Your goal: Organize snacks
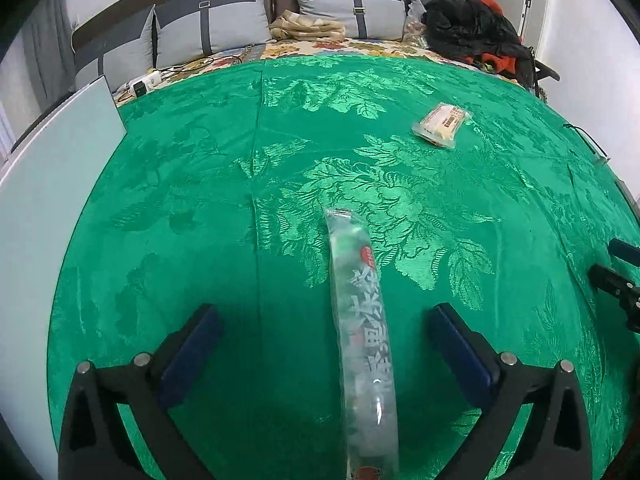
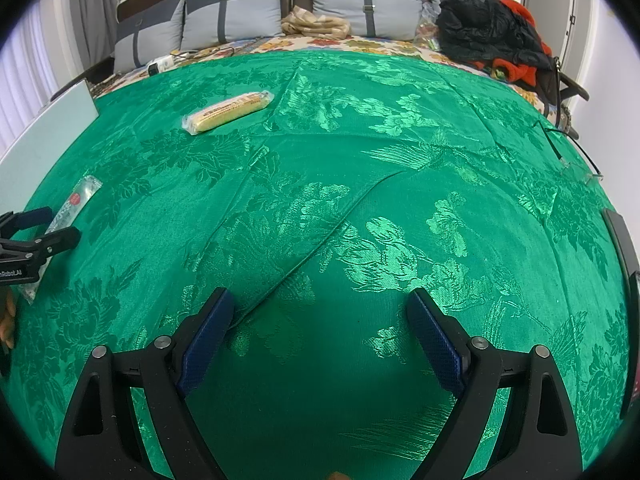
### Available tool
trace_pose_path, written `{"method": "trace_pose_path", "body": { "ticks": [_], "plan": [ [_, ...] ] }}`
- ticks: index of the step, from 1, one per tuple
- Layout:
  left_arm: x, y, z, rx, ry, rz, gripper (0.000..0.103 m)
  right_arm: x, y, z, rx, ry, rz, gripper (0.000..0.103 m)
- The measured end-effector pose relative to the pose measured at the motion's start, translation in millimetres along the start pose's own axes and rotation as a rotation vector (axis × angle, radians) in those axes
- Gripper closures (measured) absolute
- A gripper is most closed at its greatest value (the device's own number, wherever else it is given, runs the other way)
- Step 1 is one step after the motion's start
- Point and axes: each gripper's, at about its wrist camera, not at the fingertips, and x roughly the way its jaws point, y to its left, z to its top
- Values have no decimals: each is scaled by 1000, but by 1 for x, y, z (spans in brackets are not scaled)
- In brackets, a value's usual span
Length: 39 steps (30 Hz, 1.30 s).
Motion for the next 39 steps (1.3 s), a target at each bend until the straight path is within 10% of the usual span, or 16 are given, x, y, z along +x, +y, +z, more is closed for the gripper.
{"method": "trace_pose_path", "body": {
  "ticks": [10, 18, 23, 27, 29, 31, 32, 39],
  "plan": [
    [0, 1, 0, -1, -1, -3, 0, 4, 2, 8, 35, 42, -17, 13],
    [0, 1, 0, -1, -1, -3, 0, 46, 44, 132, 220, 47, 231, 14],
    [0, 1, 0, -1, -1, -3, 0, 117, 83, 172, 272, 222, 193, 14],
    [0, 0, 1, -2, -1, -4, 0, 127, 112, 183, 190, 191, 65, 13],
    [1, 0, 2, -2, -1, -4, 0, 131, 120, 183, 122, 180, 1, 17],
    [1, 0, 1, -2, -1, -4, 0, 129, 124, 179, 72, 152, -62, 41],
    [1, 0, 1, -2, -1, -4, 0, 124, 122, 178, 70, 124, -59, 69],
    [1, 0, 1, -2, -1, -4, 0, 102, 106, 155, -14, 108, -3, 72]
  ]
}}
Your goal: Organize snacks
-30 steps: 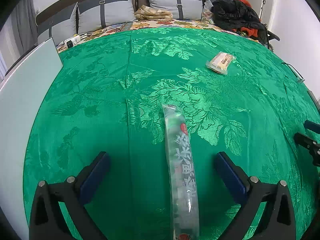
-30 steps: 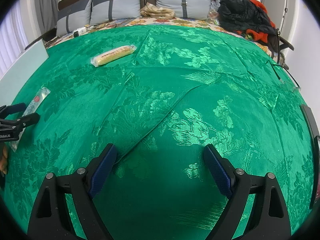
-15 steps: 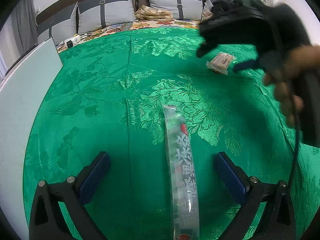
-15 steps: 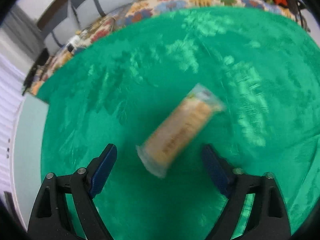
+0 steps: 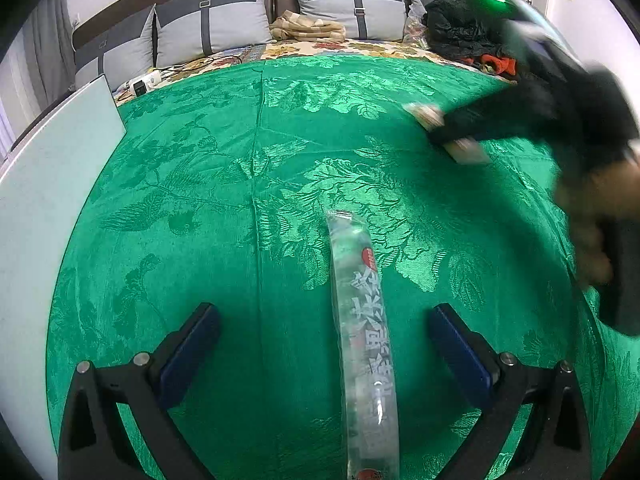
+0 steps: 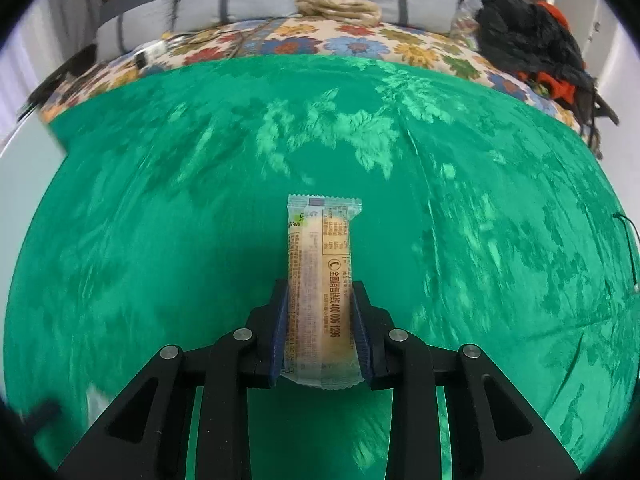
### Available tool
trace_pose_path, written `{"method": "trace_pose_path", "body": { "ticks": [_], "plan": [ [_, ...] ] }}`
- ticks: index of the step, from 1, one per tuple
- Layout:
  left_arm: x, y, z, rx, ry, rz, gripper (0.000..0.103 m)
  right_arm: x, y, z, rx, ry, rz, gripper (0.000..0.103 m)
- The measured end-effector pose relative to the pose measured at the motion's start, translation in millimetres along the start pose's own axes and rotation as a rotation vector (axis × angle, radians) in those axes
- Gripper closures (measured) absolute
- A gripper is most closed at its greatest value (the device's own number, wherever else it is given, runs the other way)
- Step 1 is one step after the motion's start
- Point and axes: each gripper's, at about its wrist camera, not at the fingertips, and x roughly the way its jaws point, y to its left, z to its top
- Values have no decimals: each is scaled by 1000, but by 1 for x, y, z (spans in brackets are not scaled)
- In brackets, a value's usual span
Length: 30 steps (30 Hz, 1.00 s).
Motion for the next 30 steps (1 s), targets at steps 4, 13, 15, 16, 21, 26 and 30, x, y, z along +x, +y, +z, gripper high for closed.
{"method": "trace_pose_path", "body": {
  "ticks": [4, 13, 15, 16, 21, 26, 30],
  "plan": [
    [0, 0, 0, 0, 0, 0, 0, -25, -11, -46, -92, -24, 31, 72],
    [0, 0, 0, 0, 0, -1, 0, -83, -59, -152, -70, -104, 30, 71],
    [0, 0, 0, 0, 0, -1, 0, -85, -62, -158, -61, -134, 31, 62],
    [0, 0, 0, 0, 0, -1, 0, -85, -62, -160, -67, -144, 20, 55],
    [0, 0, 0, 0, 0, -1, 0, -79, -67, -154, -19, -120, 16, 26],
    [0, 1, 0, 0, -1, -1, 0, -79, -68, -156, -11, -118, 6, 23],
    [1, 0, 0, 0, -1, -2, 0, -78, -69, -155, -8, -117, 7, 23]
  ]
}}
